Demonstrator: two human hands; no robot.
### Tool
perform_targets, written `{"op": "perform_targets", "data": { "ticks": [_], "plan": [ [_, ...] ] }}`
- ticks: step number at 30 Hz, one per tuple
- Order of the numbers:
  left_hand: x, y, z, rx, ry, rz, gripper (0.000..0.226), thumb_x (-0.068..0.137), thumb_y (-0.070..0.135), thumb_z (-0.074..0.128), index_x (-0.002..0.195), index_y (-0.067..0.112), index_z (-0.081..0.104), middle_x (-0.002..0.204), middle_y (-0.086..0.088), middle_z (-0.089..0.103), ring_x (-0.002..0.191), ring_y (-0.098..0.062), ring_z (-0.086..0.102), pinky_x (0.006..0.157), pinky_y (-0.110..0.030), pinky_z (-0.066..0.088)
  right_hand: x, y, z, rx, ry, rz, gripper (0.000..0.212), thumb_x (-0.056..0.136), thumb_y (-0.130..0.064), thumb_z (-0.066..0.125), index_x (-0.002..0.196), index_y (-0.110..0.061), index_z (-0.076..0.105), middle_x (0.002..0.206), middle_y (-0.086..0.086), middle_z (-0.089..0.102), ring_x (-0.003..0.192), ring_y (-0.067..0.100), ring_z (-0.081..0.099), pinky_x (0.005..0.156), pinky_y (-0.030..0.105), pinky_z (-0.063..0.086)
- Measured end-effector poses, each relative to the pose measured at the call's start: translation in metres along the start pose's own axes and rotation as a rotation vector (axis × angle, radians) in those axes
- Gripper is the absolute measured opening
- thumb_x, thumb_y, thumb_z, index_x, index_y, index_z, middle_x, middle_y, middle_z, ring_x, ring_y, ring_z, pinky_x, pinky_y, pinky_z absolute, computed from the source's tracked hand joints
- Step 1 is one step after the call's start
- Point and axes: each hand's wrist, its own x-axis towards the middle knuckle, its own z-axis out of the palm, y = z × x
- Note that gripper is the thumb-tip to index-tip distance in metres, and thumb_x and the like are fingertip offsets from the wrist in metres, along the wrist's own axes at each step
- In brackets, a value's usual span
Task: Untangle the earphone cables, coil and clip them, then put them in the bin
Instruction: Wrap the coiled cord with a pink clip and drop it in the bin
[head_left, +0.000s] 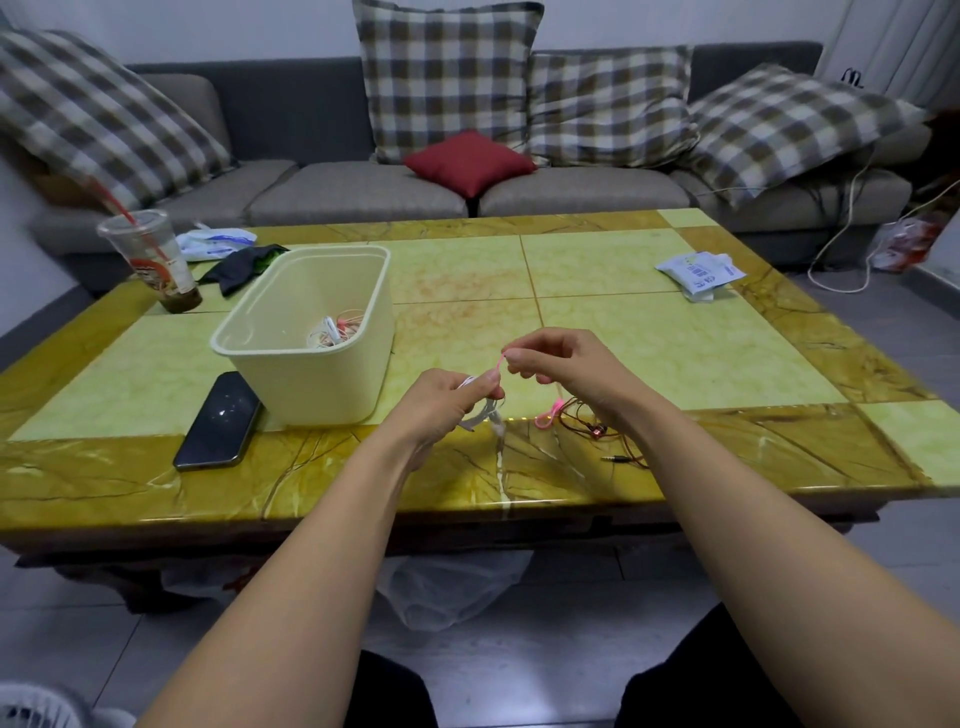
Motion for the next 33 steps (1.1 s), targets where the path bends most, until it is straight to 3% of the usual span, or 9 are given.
{"op": "perform_targets", "data": {
  "ticks": [2,5,9,15,18,21,26,29,33],
  "plan": [
    [-0.002,0.000,-0.002,0.006,-0.003,-0.008,0.035,0.094,0.041,0.058,0.097,0.009,0.072,0.096,-0.001,0.069,0.099,-0.018,0.059,0.092,-0.035,0.038,-0.002,-0.002,-0.003,0.052,-0.003,0.020,0.025,0.088,-0.029,0.071,0.109,-0.015,0.070,0.093,0.005,0.075,0.083,0.011,0.066,0.079,0.029,0.051],
    [-0.003,0.001,-0.003,0.007,-0.032,-0.004,0.037,0.093,0.042,0.059,0.099,0.008,0.073,0.089,0.000,0.070,0.090,-0.009,0.058,0.087,-0.030,0.038,-0.007,-0.005,-0.003,0.117,-0.140,0.103,0.037,0.087,-0.025,0.072,0.121,-0.012,0.062,0.088,0.009,0.074,0.079,0.016,0.067,0.084,0.034,0.054],
    [-0.005,0.003,-0.002,0.035,-0.022,0.026,0.036,0.093,0.038,0.059,0.100,0.006,0.072,0.084,0.003,0.067,0.082,0.004,0.053,0.073,-0.022,0.039,-0.012,-0.009,0.002,0.026,-0.198,0.086,0.021,0.086,-0.025,0.073,0.102,-0.010,0.069,0.072,-0.003,0.067,0.068,0.007,0.059,0.066,0.020,0.049],
    [-0.006,0.006,-0.003,0.069,-0.051,0.051,0.038,0.095,0.040,0.056,0.099,0.006,0.073,0.083,0.010,0.066,0.083,0.005,0.051,0.074,-0.023,0.038,-0.013,-0.012,-0.002,0.093,-0.166,0.155,0.011,0.090,-0.014,0.068,0.087,-0.004,0.064,0.066,0.002,0.061,0.064,0.017,0.061,0.058,0.022,0.051],
    [-0.007,0.008,-0.002,0.089,-0.073,0.061,0.037,0.103,0.030,0.042,0.082,0.013,0.067,0.053,0.018,0.050,0.056,-0.001,0.041,0.061,-0.022,0.033,-0.009,-0.012,-0.004,0.193,0.089,0.160,0.012,0.093,-0.011,0.063,0.093,0.001,0.061,0.056,-0.003,0.057,0.049,0.011,0.046,0.047,0.025,0.040],
    [-0.008,0.010,0.002,0.136,-0.149,0.131,0.035,0.102,0.021,0.035,0.071,0.016,0.050,0.058,0.010,0.037,0.055,-0.005,0.032,0.060,-0.025,0.028,-0.007,-0.009,-0.004,0.153,0.320,0.127,0.013,0.090,-0.013,0.068,0.089,-0.001,0.063,0.057,0.001,0.054,0.040,0.008,0.041,0.038,0.021,0.031],
    [-0.009,0.012,0.009,0.253,-0.180,0.255,0.036,0.105,0.027,0.035,0.073,0.015,0.043,0.066,0.006,0.036,0.061,-0.008,0.032,0.058,-0.021,0.030,-0.010,-0.002,0.009,-0.059,0.076,0.148,0.014,0.088,-0.013,0.069,0.086,0.000,0.073,0.058,0.002,0.059,0.046,0.008,0.044,0.040,0.018,0.033],
    [-0.006,0.012,0.009,0.334,-0.135,0.309,0.038,0.105,0.024,0.035,0.069,0.016,0.042,0.065,0.005,0.038,0.061,-0.011,0.033,0.061,-0.027,0.028,-0.011,-0.005,0.004,-0.062,-0.076,0.215,0.018,0.092,-0.016,0.065,0.081,-0.005,0.075,0.051,0.000,0.053,0.044,0.007,0.040,0.040,0.018,0.029],
    [-0.003,0.011,0.010,0.392,-0.048,0.331,0.040,0.105,0.022,0.035,0.066,0.017,0.043,0.062,0.006,0.039,0.058,-0.009,0.034,0.058,-0.029,0.027,-0.012,-0.009,0.000,0.067,-0.174,0.280,0.028,0.095,-0.015,0.052,0.092,0.004,0.072,0.048,0.000,0.043,0.044,0.010,0.033,0.042,0.021,0.027]
  ]
}}
